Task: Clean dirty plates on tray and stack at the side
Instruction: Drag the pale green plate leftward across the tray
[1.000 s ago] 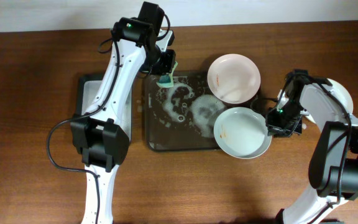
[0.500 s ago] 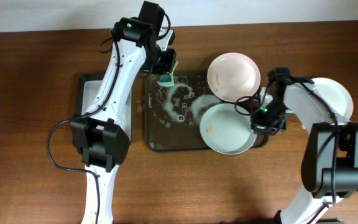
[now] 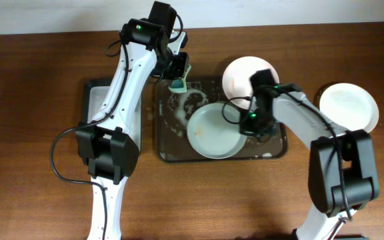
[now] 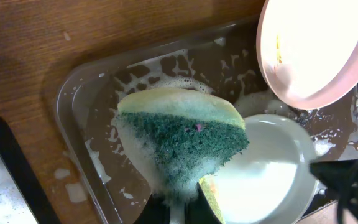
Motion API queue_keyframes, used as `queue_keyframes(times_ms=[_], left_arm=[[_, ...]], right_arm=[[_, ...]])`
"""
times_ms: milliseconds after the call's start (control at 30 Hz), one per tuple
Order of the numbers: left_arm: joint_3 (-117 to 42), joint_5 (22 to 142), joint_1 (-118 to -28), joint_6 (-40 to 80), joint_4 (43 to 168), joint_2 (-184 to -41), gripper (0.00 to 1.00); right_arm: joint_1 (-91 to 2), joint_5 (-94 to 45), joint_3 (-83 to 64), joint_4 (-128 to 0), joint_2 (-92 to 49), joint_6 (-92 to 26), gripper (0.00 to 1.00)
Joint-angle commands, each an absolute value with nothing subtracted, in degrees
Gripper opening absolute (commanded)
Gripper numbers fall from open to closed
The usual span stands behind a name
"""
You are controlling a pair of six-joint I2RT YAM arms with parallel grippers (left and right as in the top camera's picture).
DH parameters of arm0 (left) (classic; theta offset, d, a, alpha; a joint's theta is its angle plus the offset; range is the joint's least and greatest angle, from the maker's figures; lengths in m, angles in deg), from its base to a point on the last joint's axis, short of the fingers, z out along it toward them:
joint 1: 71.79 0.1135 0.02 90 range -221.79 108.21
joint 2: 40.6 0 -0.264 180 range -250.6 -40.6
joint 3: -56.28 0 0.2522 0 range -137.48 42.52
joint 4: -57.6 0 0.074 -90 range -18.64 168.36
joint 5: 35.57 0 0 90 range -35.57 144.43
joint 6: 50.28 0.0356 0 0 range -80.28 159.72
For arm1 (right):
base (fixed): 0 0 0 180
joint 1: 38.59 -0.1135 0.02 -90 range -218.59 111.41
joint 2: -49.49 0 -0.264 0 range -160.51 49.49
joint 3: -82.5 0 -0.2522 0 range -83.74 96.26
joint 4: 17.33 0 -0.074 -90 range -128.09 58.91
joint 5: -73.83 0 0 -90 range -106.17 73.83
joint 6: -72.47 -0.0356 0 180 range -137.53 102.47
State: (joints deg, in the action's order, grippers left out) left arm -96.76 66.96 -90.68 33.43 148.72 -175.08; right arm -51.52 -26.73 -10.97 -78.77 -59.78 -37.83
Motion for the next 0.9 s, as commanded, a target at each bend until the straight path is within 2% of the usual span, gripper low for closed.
queue_keyframes(times_ms=[0, 200, 433, 533, 600, 633, 667, 867], left_arm=[[-97.2, 66.6, -90.5, 32.9, 149.1, -174.1, 0.01], [-97.2, 66.6, -90.5, 32.9, 150.2, -174.6, 0.01], [-97.2, 66.6, -90.4, 32.9, 151.1, -174.8, 0.01], [-97.2, 66.6, -90.4, 32.9, 151.4, -174.8, 0.01], [-97.2, 66.6, -90.3, 32.9, 151.5, -174.8, 0.01], [-97.2, 66.6, -90.2, 32.9, 151.5, -174.8, 0.01], [-97.2, 66.6, -90.0, 32.9, 151.5, -174.8, 0.01], [-97.2, 69.2, -88.0, 32.9, 151.5, -174.8, 0.01]], right_arm=[[-55.5, -23.6, -11.4, -76.9, -59.1, -45.7, 0.04], [-57.9, -20.7, -10.1, -76.5, -59.1, -46.8, 0.04], [-57.9, -28.7, -9.9, -70.7, -59.7, -50.0, 0.06], [-57.9, -29.1, -9.9, -70.5, -60.5, -50.3, 0.11], [-57.7, -29.1, -9.9, -70.2, -60.7, -50.2, 0.24], [-57.7, -29.1, -9.9, -69.7, -60.7, -50.2, 0.35], [-57.7, -29.1, -9.9, -69.1, -60.7, -50.2, 0.38], [-57.7, -29.8, -10.0, -66.6, -61.8, -50.2, 0.38]])
